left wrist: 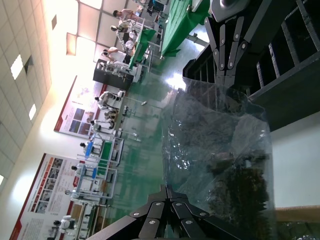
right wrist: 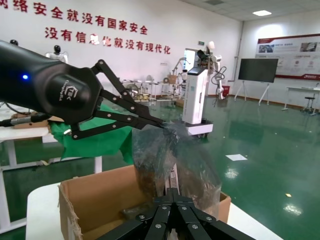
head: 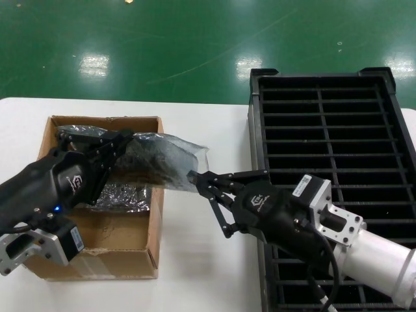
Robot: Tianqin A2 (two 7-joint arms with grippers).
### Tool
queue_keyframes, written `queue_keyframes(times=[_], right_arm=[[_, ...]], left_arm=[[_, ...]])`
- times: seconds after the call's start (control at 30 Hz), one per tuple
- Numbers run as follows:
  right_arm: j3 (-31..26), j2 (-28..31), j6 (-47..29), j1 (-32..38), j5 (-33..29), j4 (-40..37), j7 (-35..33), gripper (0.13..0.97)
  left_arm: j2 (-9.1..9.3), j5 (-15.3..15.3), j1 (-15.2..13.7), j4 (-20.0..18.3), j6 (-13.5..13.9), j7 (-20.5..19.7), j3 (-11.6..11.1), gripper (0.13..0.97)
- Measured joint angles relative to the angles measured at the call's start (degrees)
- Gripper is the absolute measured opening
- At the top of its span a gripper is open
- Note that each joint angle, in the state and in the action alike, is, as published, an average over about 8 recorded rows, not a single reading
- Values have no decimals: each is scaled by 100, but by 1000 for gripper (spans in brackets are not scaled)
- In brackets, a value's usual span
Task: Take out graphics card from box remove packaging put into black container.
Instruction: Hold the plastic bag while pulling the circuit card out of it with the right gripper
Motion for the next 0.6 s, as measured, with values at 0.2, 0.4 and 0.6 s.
queue_keyframes(times=[0.2,0.4,0.6], right_arm=[[-92,-31,-34,20,-294,143,282,135],[-175,-99,-33,-90,-601,404,598,134],[-196,-187,-55,-135,-724,498,677,134]], left_arm=[[0,0,0,0,0,0,0,140],[0,0,0,0,0,0,0,140],[0,0,0,0,0,0,0,140]])
